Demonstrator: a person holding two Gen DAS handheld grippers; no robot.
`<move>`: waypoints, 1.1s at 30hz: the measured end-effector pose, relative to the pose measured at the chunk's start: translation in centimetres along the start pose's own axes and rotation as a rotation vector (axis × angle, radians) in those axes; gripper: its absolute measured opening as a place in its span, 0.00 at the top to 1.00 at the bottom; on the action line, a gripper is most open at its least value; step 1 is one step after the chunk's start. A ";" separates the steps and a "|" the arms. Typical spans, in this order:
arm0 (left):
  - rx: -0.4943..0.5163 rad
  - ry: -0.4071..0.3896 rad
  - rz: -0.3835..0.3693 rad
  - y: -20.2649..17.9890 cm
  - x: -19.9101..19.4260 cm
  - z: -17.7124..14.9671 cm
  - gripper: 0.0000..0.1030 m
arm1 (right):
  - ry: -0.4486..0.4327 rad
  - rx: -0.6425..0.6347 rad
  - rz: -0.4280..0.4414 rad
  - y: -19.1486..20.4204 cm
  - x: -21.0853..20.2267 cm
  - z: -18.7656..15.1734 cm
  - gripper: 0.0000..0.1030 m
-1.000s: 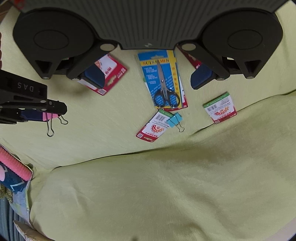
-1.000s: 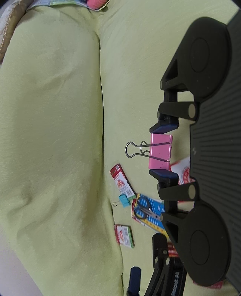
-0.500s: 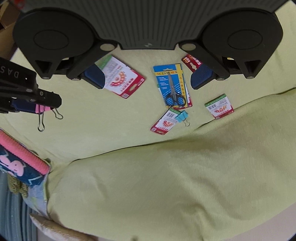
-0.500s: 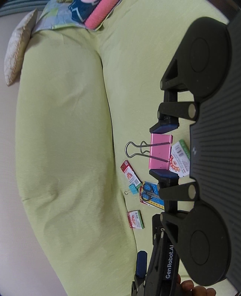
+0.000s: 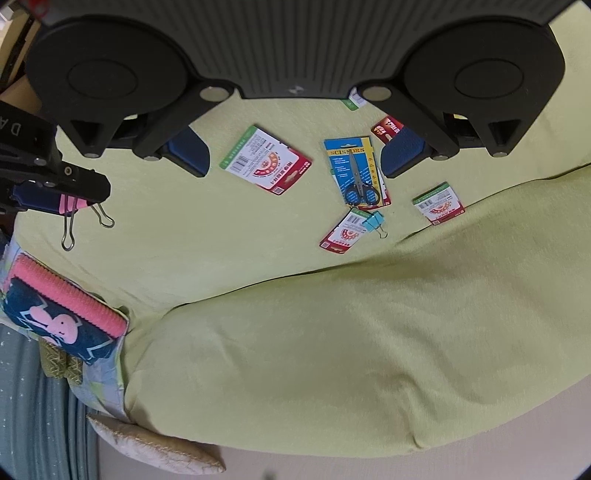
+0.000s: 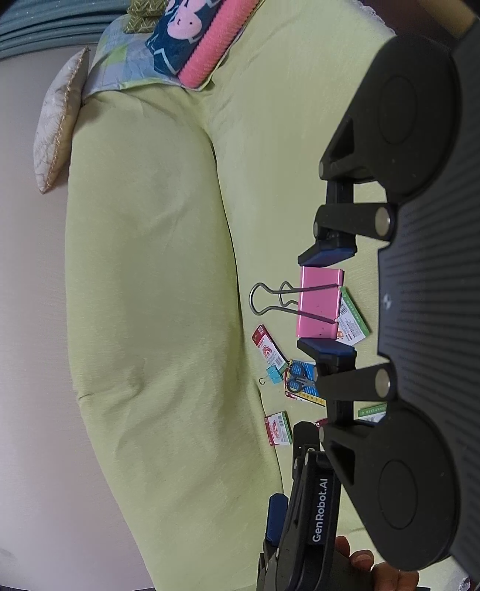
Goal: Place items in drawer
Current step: 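Carry the pink binder clip in the right gripper to the open drawer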
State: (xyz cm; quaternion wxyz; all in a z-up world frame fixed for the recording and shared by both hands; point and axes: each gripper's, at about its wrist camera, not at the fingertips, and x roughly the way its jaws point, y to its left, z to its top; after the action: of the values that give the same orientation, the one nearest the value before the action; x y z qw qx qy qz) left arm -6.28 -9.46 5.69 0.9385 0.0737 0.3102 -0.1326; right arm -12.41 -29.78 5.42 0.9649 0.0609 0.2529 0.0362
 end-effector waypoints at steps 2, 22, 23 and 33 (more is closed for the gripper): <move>0.009 -0.004 -0.006 -0.3 -0.7 -0.1 0.03 | -0.007 0.003 -0.006 -0.1 -1.1 -0.2 0.65; 0.148 -0.044 -0.180 -8.4 -5.6 -1.3 0.03 | -0.071 0.084 -0.173 -3.5 -11.6 -3.4 0.65; 0.158 -0.044 -0.193 -9.0 -5.7 -1.4 0.03 | -0.073 0.091 -0.188 -3.8 -12.1 -3.6 0.65; 0.252 -0.054 -0.324 -15.4 -6.9 -1.8 0.03 | -0.093 0.159 -0.334 -7.2 -17.1 -5.7 0.65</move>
State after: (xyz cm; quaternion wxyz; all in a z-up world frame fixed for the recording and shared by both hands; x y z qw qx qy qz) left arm -17.17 -22.30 7.52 0.8961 0.1362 0.2737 -0.3217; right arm -29.85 -38.07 7.80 0.9603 0.0958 0.2165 -0.1476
